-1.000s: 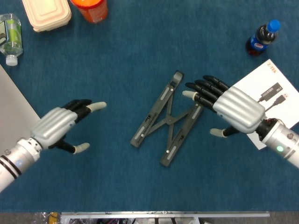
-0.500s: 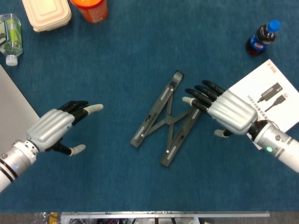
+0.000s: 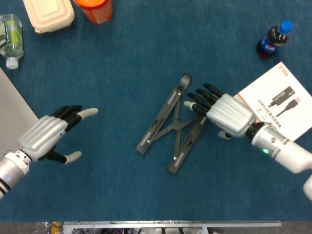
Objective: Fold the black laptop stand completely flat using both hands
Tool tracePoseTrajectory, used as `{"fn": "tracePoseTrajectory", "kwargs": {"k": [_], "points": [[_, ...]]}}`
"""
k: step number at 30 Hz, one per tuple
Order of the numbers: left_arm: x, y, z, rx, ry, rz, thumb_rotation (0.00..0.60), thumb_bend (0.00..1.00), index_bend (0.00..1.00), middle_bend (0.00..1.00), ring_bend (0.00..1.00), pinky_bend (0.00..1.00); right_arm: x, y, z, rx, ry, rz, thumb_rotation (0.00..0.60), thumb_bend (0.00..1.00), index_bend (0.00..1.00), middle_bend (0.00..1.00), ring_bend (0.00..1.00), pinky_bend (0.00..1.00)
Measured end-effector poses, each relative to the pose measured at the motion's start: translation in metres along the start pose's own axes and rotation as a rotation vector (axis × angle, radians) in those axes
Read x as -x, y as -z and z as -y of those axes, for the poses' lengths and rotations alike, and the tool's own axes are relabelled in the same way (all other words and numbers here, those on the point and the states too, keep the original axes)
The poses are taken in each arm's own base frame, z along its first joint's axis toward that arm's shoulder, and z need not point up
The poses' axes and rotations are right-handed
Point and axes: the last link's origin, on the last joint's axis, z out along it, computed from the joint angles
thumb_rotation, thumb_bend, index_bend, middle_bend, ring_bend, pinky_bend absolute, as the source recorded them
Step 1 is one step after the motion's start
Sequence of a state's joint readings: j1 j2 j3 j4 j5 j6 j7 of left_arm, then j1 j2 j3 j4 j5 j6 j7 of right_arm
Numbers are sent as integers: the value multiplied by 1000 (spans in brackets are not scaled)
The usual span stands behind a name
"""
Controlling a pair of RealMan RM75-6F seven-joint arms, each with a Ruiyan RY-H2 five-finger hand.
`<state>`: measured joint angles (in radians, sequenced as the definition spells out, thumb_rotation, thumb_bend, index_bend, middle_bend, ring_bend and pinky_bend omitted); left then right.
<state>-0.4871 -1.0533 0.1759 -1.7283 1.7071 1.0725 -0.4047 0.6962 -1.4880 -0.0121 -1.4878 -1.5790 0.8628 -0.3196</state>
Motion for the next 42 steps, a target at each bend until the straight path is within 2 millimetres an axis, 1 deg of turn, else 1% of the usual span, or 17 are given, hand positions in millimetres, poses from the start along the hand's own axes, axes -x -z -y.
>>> {"fn": "tracePoseTrajectory", "kwargs": {"k": [11, 18, 28, 33, 38, 42], "points": [[-2, 12, 11, -20, 16, -24, 600, 267, 73, 148, 58, 67, 10, -38, 12, -10, 74, 10, 600, 47, 0, 0, 0, 3], [-4, 17, 16, -30, 26, -40, 600, 267, 73, 147, 58, 67, 2, -57, 13, -7, 71, 0, 600, 49, 0, 0, 0, 3], [-5, 21, 21, -38, 38, -55, 600, 268, 73, 147, 58, 67, -3, -79, 18, 2, 93, -22, 600, 49, 0, 0, 0, 3], [-8, 20, 21, -37, 51, -61, 600, 267, 73, 147, 58, 67, -7, -92, 22, 18, 94, -61, 600, 49, 0, 0, 0, 3], [-14, 12, 20, -27, 53, -57, 600, 267, 73, 150, 58, 67, -12, -104, 28, 36, 92, -121, 600, 50, 0, 0, 0, 3], [-18, 3, 20, -19, 22, -57, 600, 267, 74, 153, 58, 67, -17, -104, 29, 36, 69, -155, 600, 49, 0, 0, 0, 3]]}}
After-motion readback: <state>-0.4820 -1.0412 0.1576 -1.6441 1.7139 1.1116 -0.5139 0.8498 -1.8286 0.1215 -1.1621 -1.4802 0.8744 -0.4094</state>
